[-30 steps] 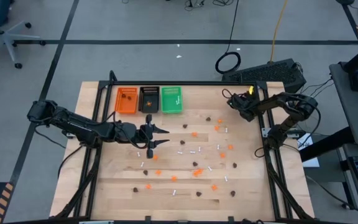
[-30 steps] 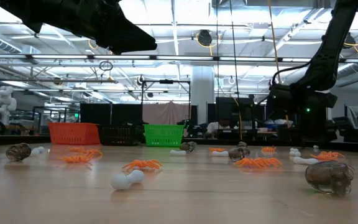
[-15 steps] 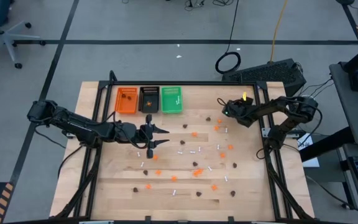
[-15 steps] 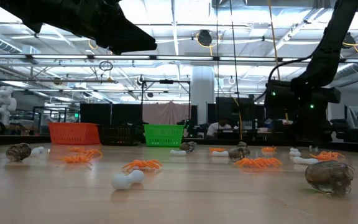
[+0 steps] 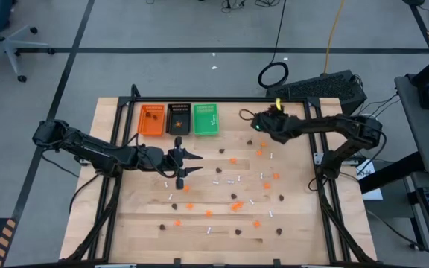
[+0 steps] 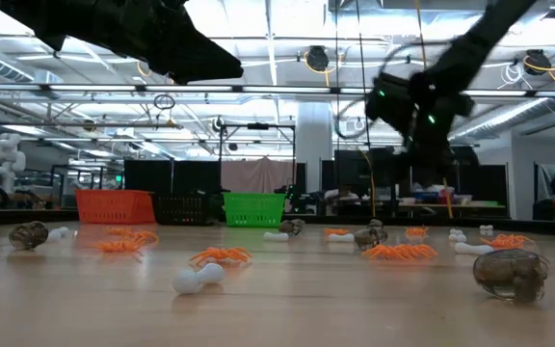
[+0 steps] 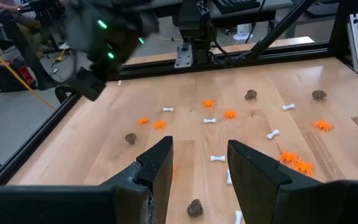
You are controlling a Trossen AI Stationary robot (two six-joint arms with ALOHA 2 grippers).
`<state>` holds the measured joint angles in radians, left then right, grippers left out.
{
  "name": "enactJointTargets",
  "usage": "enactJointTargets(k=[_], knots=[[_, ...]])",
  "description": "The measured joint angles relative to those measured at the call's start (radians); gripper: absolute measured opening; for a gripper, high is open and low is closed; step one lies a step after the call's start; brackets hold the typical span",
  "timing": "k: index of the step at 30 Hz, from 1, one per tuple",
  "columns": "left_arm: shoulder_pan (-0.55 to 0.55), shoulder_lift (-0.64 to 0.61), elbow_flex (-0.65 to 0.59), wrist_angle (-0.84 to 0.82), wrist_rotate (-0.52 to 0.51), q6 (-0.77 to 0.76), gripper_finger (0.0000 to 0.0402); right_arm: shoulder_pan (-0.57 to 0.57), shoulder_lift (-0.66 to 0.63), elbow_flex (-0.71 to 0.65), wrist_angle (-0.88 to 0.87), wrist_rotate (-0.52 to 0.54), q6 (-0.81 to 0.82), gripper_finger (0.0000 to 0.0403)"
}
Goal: Sort Halloween decoration
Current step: Put the white bone toy into the green bin
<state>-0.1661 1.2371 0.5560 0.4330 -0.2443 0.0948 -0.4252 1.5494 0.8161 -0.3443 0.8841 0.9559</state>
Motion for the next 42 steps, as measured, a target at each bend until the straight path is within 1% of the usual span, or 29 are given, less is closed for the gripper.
enactJointTargets(k=[4,7,9,11,13,15,18,21,23,25,31,33,35,38,42], knots=[[0.0,0.0,0.0,-0.003,0.0,0.0,0.0152,-0.01,0.0,0.193,-0.168,-0.092,-0.334,0.0192],[0.0,0.0,0.0,-0.003,0.0,0.0,0.0152,-0.05,0.0,0.33,-0.296,-0.124,-0.569,0.0192],[0.0,0.0,0.0,-0.003,0.0,0.0,0.0152,-0.09,0.002,0.401,-0.364,-0.158,-0.737,0.0192],[0.0,0.0,0.0,-0.002,0.0,0.0,0.0152,-0.134,0.003,0.456,-0.433,-0.233,-0.896,0.0192],[0.0,0.0,0.0,-0.002,0.0,0.0,0.0152,-0.17,0.007,0.495,-0.478,-0.29,-1.003,0.0192],[0.0,0.0,0.0,-0.001,0.0,-0.001,0.0152,-0.204,0.02,0.519,-0.555,-0.31,-1.059,0.0192],[0.0,0.0,0.0,0.0,0.0,-0.002,0.0152,-0.244,0.059,0.522,-0.669,-0.31,-1.12,0.0192],[0.0,0.0,0.0,0.006,0.0,-0.002,0.0152,-0.275,0.122,0.522,-0.766,-0.302,-1.122,0.0192],[0.0,0.0,0.0,0.006,0.0,-0.002,0.0152,-0.291,0.164,0.521,-0.83,-0.269,-1.122,0.0192],[0.0,0.0,0.0,0.007,0.0,-0.002,0.0152,-0.309,0.207,0.522,-0.85,-0.253,-1.131,0.0192],[0.0,0.0,0.0,0.005,0.0,-0.003,0.0152,-0.358,0.329,0.521,-0.956,-0.259,-1.201,0.0192],[0.0,0.0,0.0,0.005,0.0,-0.003,0.0152,-0.36,0.355,0.52,-0.965,-0.261,-1.199,0.0192],[0.0,0.0,0.0,0.004,0.0,-0.003,0.0152,-0.361,0.371,0.509,-0.961,-0.307,-1.211,0.0192],[0.0,0.0,0.0,0.003,0.0,-0.003,0.0152,-0.369,0.379,0.479,-0.941,-0.36,-1.307,0.0192],[0.0,0.0,0.0,0.002,0.0,-0.003,0.0152,-0.398,0.379,0.427,-0.926,-0.364,-1.395,0.0192]])
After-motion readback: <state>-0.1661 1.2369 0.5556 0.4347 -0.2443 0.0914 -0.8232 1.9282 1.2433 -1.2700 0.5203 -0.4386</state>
